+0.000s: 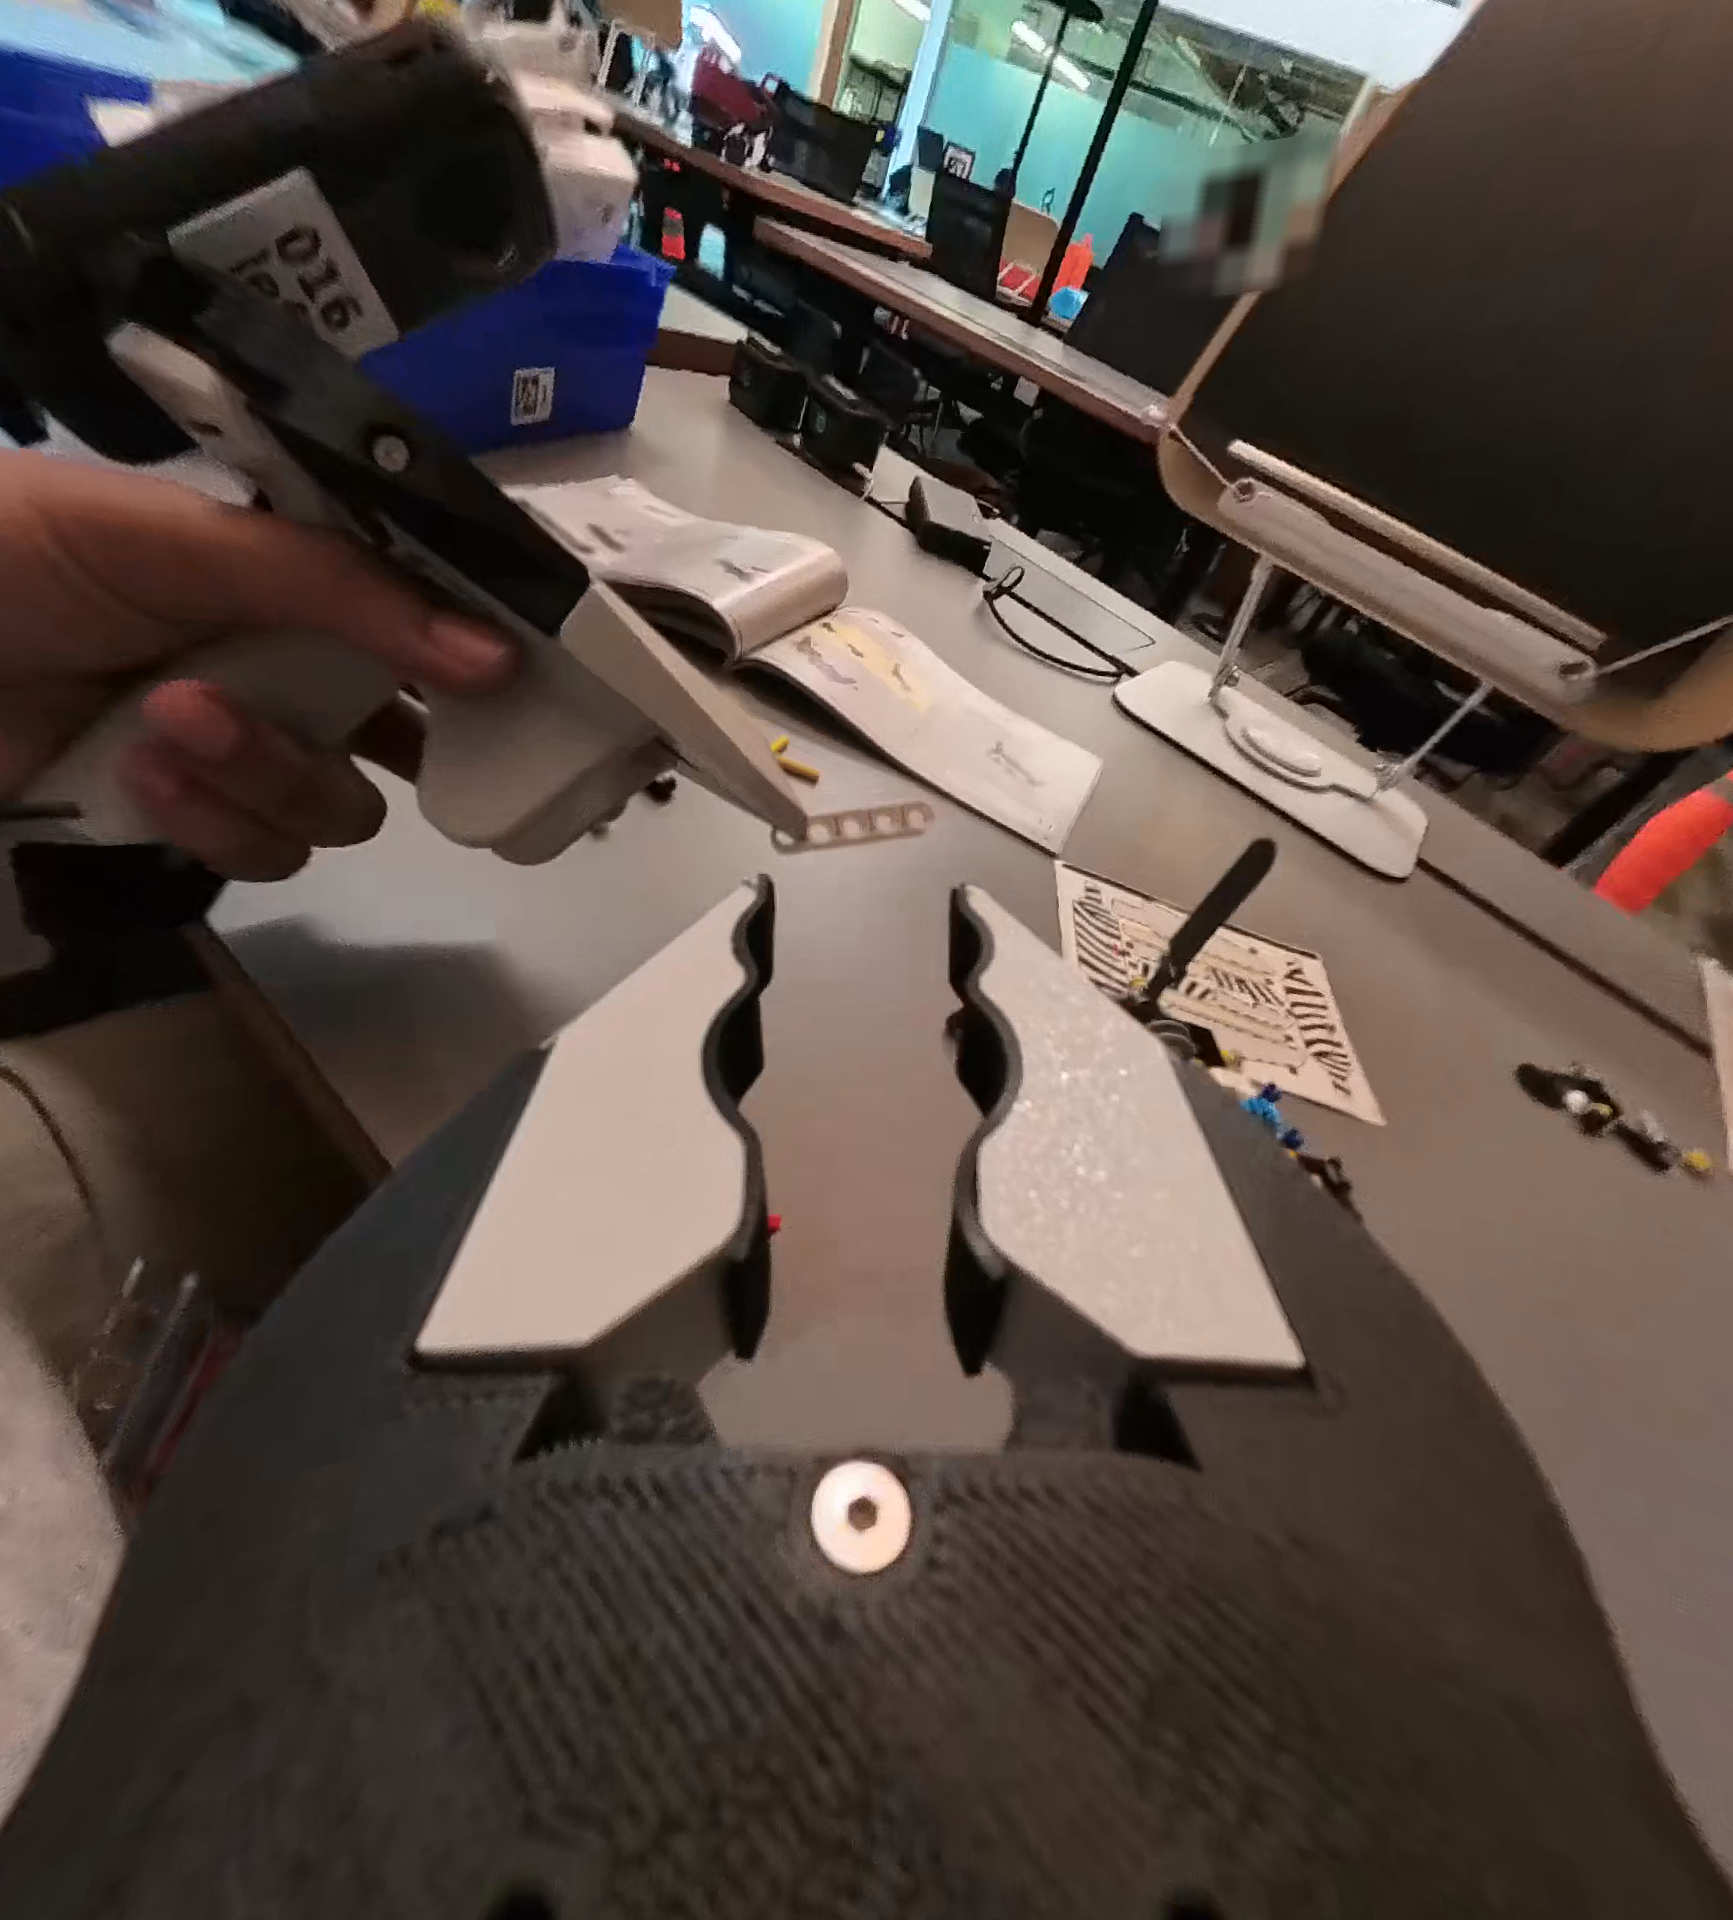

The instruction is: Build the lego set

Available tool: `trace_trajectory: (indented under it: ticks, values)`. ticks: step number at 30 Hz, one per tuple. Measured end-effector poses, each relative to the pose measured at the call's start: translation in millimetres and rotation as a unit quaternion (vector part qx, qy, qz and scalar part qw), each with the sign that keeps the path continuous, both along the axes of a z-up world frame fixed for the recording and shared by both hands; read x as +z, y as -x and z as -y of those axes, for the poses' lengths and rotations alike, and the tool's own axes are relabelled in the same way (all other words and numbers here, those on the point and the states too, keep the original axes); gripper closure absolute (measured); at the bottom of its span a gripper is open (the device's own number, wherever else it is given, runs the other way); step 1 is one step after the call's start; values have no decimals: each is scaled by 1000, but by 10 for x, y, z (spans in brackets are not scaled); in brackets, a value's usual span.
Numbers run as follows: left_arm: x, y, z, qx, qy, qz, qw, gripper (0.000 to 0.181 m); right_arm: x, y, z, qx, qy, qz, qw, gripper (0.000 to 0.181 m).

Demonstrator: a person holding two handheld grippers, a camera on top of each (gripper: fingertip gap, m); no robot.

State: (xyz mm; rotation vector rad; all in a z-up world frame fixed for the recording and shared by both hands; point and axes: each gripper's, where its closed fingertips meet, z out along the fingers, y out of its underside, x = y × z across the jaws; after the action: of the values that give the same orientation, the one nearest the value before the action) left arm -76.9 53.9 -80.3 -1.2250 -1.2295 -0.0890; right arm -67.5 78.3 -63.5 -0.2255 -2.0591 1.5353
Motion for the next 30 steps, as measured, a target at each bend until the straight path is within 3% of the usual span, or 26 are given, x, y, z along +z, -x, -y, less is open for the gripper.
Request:
trace_trajectory:
  ticks: [5, 21, 26, 30]
  values:
    - [-25, -126, -153, -34, 37, -6, 999, 176, -148, -31, 64, 14, -60, -10, 998, 133]
    - [-38, -222, -326, -52, 103, -32, 993, 176, -198, -19, -2, -7, -92, -2, 996, 143]
    - [-21, -217, -257, -43, 114, -42, 992, 147, -198, 64, -114, -27, -105, -19, 994, 143]
    - [-99, -243, -136, -40, 164, -58, 984, 136, -186, 248, -394, -54, -107, -14, 993, 144]
